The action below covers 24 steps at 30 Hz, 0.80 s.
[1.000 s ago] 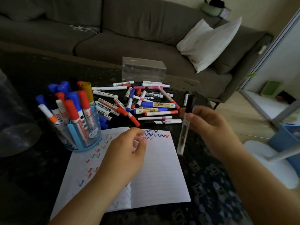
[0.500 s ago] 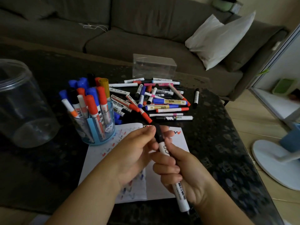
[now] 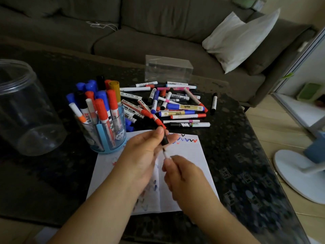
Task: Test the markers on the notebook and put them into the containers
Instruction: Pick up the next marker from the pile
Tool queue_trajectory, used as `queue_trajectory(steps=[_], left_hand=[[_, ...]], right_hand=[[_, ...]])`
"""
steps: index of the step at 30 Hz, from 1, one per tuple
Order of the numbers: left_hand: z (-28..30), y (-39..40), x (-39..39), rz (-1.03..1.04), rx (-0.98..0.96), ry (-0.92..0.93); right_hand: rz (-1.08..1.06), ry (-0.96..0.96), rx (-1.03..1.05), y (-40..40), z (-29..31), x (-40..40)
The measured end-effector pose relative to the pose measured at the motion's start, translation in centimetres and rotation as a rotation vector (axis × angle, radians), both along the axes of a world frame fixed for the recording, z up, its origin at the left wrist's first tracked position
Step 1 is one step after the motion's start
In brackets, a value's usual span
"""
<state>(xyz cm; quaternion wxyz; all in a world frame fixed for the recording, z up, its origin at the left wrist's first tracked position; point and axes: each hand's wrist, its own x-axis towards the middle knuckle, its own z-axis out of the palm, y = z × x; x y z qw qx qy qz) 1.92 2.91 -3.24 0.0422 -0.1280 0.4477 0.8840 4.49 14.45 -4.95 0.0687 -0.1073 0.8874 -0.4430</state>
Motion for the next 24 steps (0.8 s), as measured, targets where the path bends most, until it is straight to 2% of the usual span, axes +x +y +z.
queue_trajectory(steps=[1,3,7,11,15,19,21,24], left_hand=[[0.0,-0.1,-0.1,0.026,-0.004,0.008],[-0.3,0.0,-0.1,0.057,-0.071,-0.009],[-1.0,0.0,0.0,0.132,-0.292,-0.070],[-1.3,-0.6,-0.1,0.187,-0.533,-0.092],[-1.4,-0.4,-0.1,0.113,-0.708,0.008],[-2.1,0.0,-0.5,0.050,-0.942,0.074],[-2.4,0.2,-0.6,0.007,-1.065,0.113],[-2.8,0.4,-0.7,-0.048,-1.242,0.183]], right_hand=[[-0.004,0.003,0.067,0.3,-0.7,0.3],[-0.040,-0.054,0.062,0.7,-1.6,0.8],[-0.148,-0.127,-0.146,2.3,-0.9,0.1],[-0.212,-0.277,-0.483,3.6,1.2,-1.5],[-0.230,-0.336,-0.732,4.5,2.4,-3.7],[-0.304,-0.510,-1.002,5.3,2.4,-5.9],[-0.259,-0.499,-1.022,5.3,1.7,-6.8],[-0.230,-0.384,-0.865,5.1,0.6,-7.9]])
